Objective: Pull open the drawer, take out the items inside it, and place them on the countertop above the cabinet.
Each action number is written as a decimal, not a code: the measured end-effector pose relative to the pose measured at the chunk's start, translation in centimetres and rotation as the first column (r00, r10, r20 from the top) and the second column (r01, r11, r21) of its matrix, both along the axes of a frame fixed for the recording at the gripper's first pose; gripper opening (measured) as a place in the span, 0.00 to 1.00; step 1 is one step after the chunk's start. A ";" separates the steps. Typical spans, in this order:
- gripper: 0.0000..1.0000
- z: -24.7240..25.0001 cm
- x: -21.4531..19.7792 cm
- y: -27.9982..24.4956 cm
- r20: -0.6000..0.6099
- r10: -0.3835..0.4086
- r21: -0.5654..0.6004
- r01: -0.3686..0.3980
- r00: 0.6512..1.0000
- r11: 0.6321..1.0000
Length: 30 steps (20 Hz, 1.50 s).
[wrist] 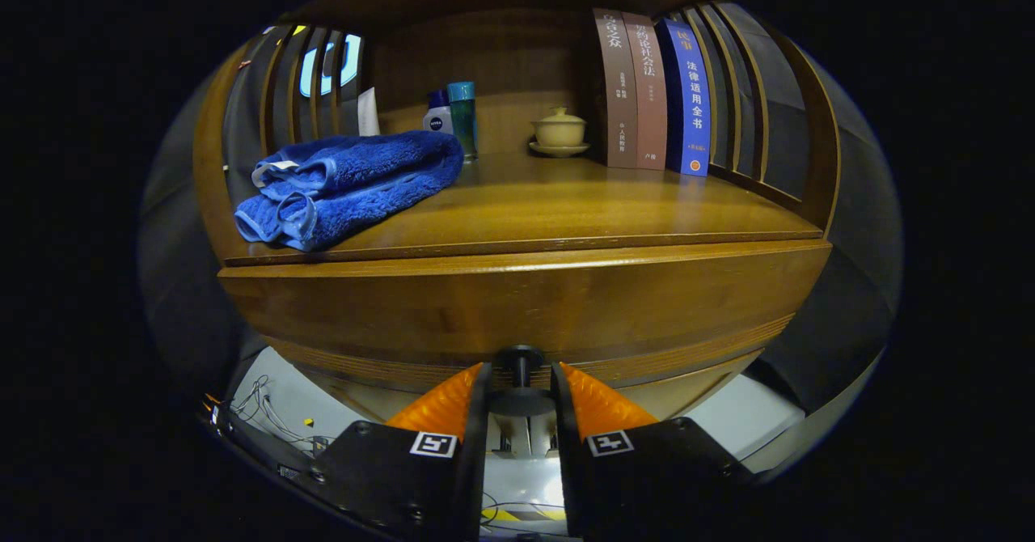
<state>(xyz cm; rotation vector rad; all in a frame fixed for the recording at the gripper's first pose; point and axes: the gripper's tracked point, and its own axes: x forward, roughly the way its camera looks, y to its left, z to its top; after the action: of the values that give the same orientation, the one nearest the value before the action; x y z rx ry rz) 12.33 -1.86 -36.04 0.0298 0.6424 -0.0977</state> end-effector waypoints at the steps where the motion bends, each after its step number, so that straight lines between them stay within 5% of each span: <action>1: 0.44 0.1 -0.4 0.0 -0.001 -0.002 0.003 0.002 1.000 1.000; 19: 0.43 2.3 -14.8 1.4 -0.120 -0.001 0.071 0.009 0.993 0.997; 30: 0.43 2.2 -18.4 0.9 -0.178 -0.039 0.077 0.054 0.983 0.996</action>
<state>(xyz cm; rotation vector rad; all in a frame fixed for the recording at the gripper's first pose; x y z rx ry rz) -6.12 -0.93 -33.84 0.1155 0.8225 -0.1201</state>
